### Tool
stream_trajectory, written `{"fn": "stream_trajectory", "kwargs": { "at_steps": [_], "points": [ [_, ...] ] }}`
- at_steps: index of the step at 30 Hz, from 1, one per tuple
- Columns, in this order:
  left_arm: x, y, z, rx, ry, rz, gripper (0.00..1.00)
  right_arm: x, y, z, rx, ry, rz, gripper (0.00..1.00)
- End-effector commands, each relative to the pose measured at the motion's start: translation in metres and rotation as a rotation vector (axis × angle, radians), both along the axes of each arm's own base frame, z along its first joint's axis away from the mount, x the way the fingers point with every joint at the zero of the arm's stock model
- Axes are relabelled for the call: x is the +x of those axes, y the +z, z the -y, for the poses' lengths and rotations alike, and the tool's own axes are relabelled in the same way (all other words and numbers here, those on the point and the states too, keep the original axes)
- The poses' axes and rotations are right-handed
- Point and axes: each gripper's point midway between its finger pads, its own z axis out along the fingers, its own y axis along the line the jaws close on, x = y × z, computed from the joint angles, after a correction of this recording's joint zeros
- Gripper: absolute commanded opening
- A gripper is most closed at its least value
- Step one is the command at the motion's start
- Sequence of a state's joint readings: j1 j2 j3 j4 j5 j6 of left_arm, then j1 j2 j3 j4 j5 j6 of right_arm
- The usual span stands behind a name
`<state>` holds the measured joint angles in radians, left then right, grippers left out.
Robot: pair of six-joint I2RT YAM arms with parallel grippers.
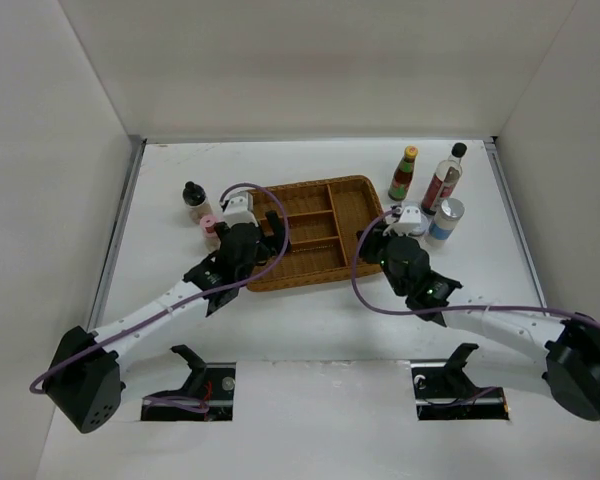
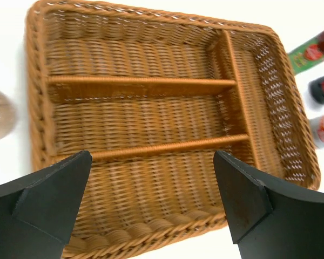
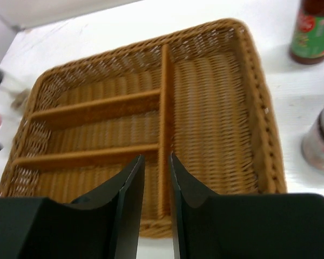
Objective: Organize the condiment bottles
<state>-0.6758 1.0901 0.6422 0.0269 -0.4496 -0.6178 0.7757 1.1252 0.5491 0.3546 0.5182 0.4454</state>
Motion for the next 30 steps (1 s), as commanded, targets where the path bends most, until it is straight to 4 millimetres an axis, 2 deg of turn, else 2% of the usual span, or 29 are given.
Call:
{"fn": "stream_trajectory", "kwargs": {
  "at_steps": [1,3,6,12,14,15,17,18,19,20,23,25,26,27,30],
  "points": [
    [0.0,0.01,0.015,-0.076,-0.052,0.053,1.0,-0.013,0.027,-0.001,0.036,-0.011,0.025,0.26],
    [-0.002,0.015,0.02,-0.097,-0.072,0.068,1.0,-0.023,0.043,0.003,0.071,-0.032,0.054,0.14],
    [-0.007,0.024,0.026,-0.139,-0.089,0.112,1.0,-0.033,0.063,0.009,0.085,-0.036,0.054,0.02],
    [-0.016,0.05,0.03,-0.158,-0.082,0.232,1.0,-0.044,0.104,0.024,0.114,-0.053,0.065,0.0],
    [-0.019,0.055,0.026,-0.19,-0.056,0.273,1.0,-0.048,0.115,0.034,0.105,-0.072,0.069,0.06],
    [-0.022,0.06,0.028,-0.218,-0.063,0.295,1.0,-0.047,0.119,0.04,0.094,-0.088,0.064,0.11],
    [-0.028,0.065,0.036,-0.248,-0.107,0.322,1.0,-0.037,0.115,0.064,0.024,-0.173,0.01,0.18],
    [-0.029,0.066,0.038,-0.257,-0.124,0.325,1.0,-0.031,0.109,0.078,-0.009,-0.228,-0.021,0.23],
    [-0.031,0.064,0.04,-0.255,-0.136,0.324,1.0,-0.027,0.104,0.089,-0.035,-0.269,-0.048,0.33],
    [-0.031,0.061,0.04,-0.25,-0.142,0.319,0.92,-0.024,0.099,0.098,-0.055,-0.303,-0.071,0.43],
    [-0.033,0.054,0.041,-0.238,-0.151,0.304,0.37,-0.015,0.081,0.109,-0.089,-0.34,-0.118,0.73],
    [-0.033,0.042,0.041,-0.212,-0.144,0.274,0.18,-0.007,0.065,0.116,-0.116,-0.369,-0.161,0.87],
    [-0.032,0.034,0.038,-0.201,-0.128,0.26,0.11,-0.004,0.055,0.121,-0.13,-0.386,-0.186,0.92],
    [-0.031,0.029,0.034,-0.193,-0.105,0.254,0.09,-0.002,0.044,0.123,-0.139,-0.391,-0.216,0.94],
    [-0.032,0.023,0.027,-0.184,-0.068,0.259,0.08,0.009,0.017,0.128,-0.118,-0.408,-0.283,1.0]
  ]
}}
